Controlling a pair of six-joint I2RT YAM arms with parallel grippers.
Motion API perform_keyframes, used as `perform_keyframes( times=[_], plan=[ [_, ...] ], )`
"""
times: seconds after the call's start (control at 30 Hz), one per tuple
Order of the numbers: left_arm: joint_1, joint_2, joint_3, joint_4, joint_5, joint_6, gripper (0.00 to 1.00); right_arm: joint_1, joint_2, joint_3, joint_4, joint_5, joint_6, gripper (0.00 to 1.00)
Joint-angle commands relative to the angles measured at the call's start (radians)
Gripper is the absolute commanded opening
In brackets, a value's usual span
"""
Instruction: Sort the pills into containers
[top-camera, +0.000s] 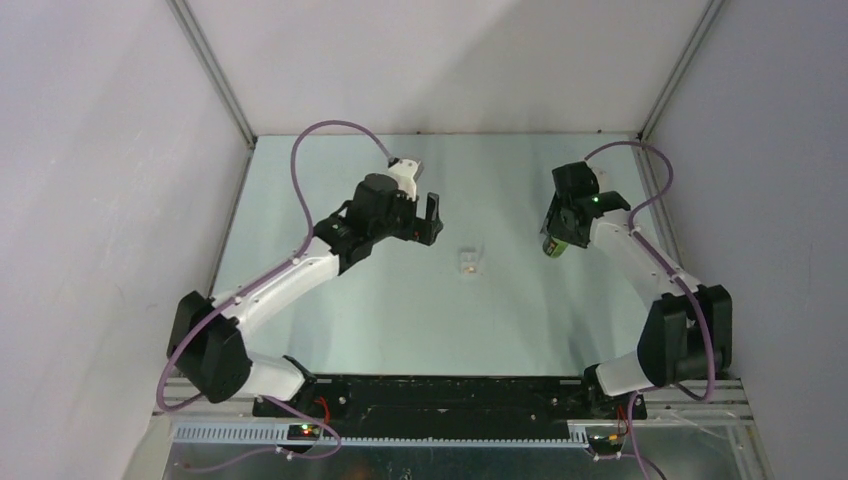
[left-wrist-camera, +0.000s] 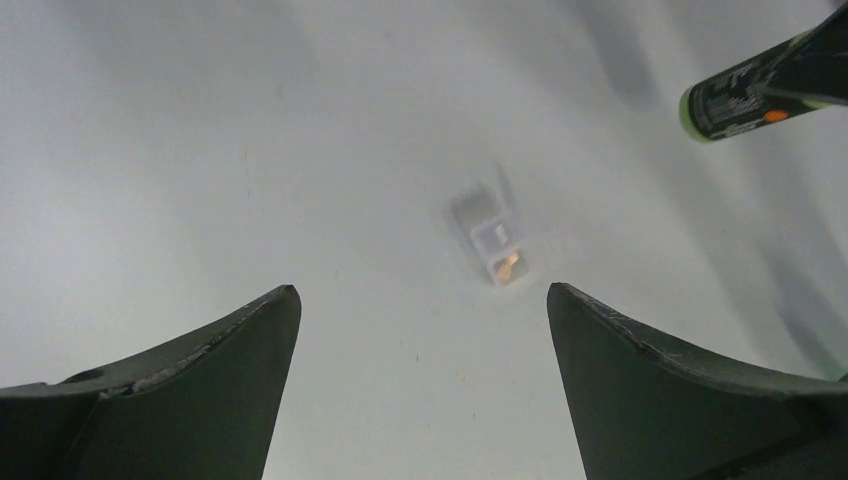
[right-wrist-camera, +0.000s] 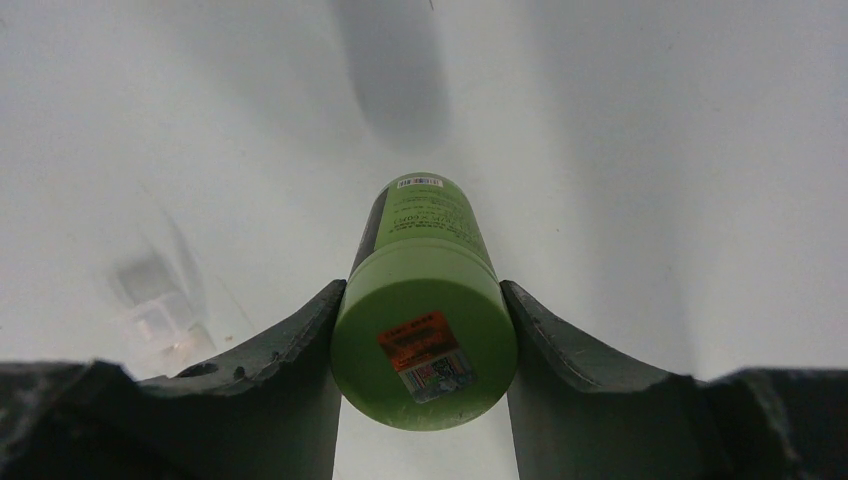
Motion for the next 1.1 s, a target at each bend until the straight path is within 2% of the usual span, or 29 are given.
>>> perform_keyframes(
  times=[0.0,0.07,0.2,0.27,0.3,0.37,0.57,0.7,1.03,1.07],
  plan=[
    [0.033,0.025,-0.013,-0.087,-0.048,-0.191,0.99,-0.006,0.045,-0.043,0.181,0.007,-0.026,0.27],
    [0.053,0.036,-0.019,-0.097,-0.057,-0.244,0.99,-0.008,0.075,-0.059,0.209,0.015,-0.028,0.28],
    [0.084,0.039,-0.023,-0.122,-0.107,-0.25,0.99,-0.008,0.119,-0.065,0.233,0.021,-0.036,0.32],
    [0.089,0.038,-0.018,-0.123,-0.102,-0.235,0.99,-0.009,0.131,-0.067,0.234,0.022,-0.038,0.41],
    [0.09,0.042,-0.011,-0.127,-0.098,-0.234,0.98,-0.01,0.132,-0.066,0.232,0.024,-0.039,0.52],
    [0.094,0.053,-0.001,-0.128,-0.079,-0.227,0.95,-0.017,0.128,-0.066,0.229,0.013,-0.048,0.64],
    [0.093,0.088,-0.008,-0.07,0.023,-0.294,0.85,-0.091,0.092,-0.048,0.198,-0.092,-0.086,0.8],
    [0.091,0.127,-0.02,-0.012,0.114,-0.362,0.83,-0.101,0.057,-0.006,0.155,-0.127,-0.083,0.82],
    [0.091,0.272,-0.043,0.178,0.335,-0.53,0.62,-0.086,-0.093,0.038,0.123,-0.279,-0.106,0.76],
    [0.089,0.295,-0.043,0.184,0.344,-0.544,0.59,-0.083,-0.101,0.037,0.125,-0.31,-0.104,0.73]
  ],
)
